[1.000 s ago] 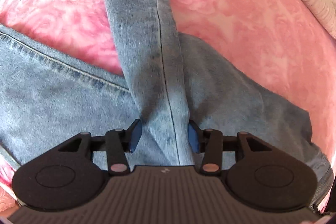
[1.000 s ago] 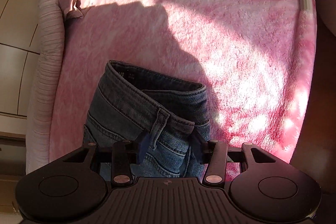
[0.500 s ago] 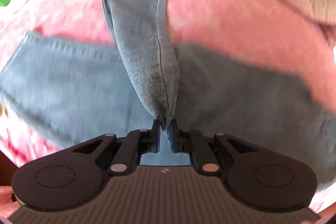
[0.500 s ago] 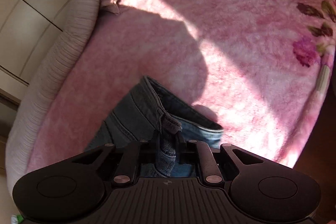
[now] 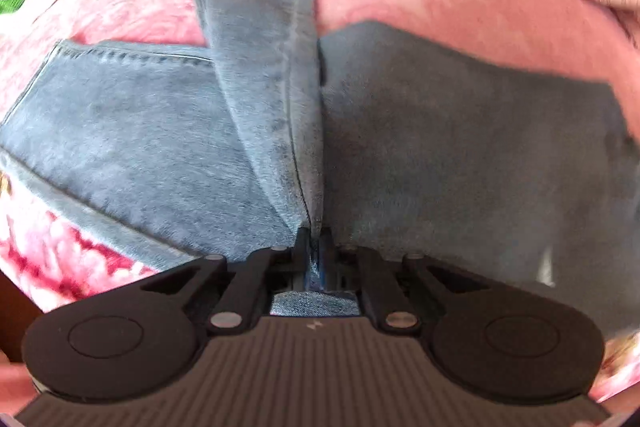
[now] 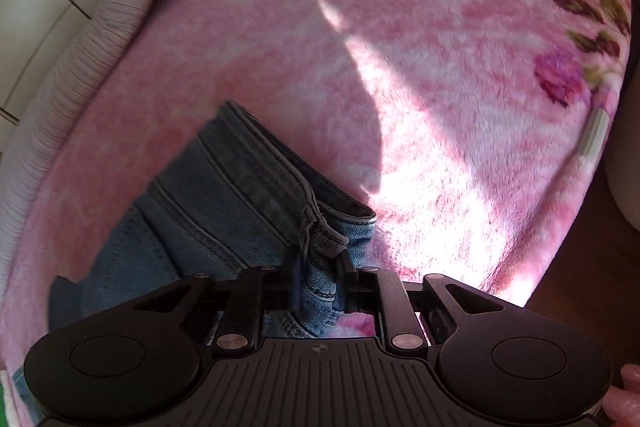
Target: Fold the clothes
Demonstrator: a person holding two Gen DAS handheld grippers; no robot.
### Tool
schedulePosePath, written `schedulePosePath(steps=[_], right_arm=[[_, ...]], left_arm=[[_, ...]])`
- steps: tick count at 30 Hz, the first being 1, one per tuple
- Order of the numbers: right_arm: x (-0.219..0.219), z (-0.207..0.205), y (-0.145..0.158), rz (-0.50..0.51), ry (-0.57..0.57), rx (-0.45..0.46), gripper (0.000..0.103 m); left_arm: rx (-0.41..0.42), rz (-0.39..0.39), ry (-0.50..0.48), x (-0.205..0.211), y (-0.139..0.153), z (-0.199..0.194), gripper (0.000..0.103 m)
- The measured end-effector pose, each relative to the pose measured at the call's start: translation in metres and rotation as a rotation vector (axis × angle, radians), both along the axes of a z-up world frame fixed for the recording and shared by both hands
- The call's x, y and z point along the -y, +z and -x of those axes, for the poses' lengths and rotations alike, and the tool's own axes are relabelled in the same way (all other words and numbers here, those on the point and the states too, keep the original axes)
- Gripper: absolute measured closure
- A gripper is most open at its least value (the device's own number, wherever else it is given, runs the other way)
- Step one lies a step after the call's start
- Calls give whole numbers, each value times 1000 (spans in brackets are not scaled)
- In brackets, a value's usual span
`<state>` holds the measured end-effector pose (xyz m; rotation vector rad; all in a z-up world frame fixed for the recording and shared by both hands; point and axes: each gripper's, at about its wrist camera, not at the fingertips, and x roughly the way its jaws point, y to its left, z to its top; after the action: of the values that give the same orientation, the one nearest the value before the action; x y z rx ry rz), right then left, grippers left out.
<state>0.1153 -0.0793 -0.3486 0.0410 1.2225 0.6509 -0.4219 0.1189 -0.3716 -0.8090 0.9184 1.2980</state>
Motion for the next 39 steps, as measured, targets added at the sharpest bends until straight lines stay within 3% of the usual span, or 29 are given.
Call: schedulePosePath(steps=[1, 3, 4, 7, 9, 16, 21, 26, 27, 29, 32, 36, 39], right_arm=[[-2, 0, 1, 16, -1, 1, 82], [-8, 3, 12, 100, 17, 41, 63], [-11, 5, 18, 141, 26, 62, 58], [-22, 17, 52, 211, 60, 210, 57], [-39, 29, 69, 192, 135, 275, 57], [-145, 89, 65, 80, 507, 210, 57], [-234, 168, 51, 8, 699, 154, 57], [-312, 259, 23, -30, 807, 31, 57], [-326, 276, 14, -30, 815, -9, 57], [-352, 307, -1, -36, 816, -104, 57], [-386, 343, -24, -77, 775, -298, 57], [-410, 380, -56, -93, 671, -516, 57], [-419, 404, -78, -56, 632, -561, 57]], left_arm=[[-18, -3, -12, 1, 1, -3, 99], [-46, -4, -32, 2, 4, -7, 96], [-41, 1, -27, 3, 9, -5, 90], [-6, 0, 15, 9, 27, 7, 86], [10, -13, 39, 11, 37, 16, 87], [22, -25, 165, -19, 49, 64, 87], [37, -7, 248, -48, 40, 118, 87], [18, 38, 248, -82, 5, 181, 87], [31, 36, 252, -90, 0, 196, 91], [53, 14, 302, -104, 5, 225, 94], [12, -24, 361, -120, 22, 266, 94], [132, -42, 440, -116, 43, 321, 93], [166, -16, 475, -104, 45, 343, 93]])
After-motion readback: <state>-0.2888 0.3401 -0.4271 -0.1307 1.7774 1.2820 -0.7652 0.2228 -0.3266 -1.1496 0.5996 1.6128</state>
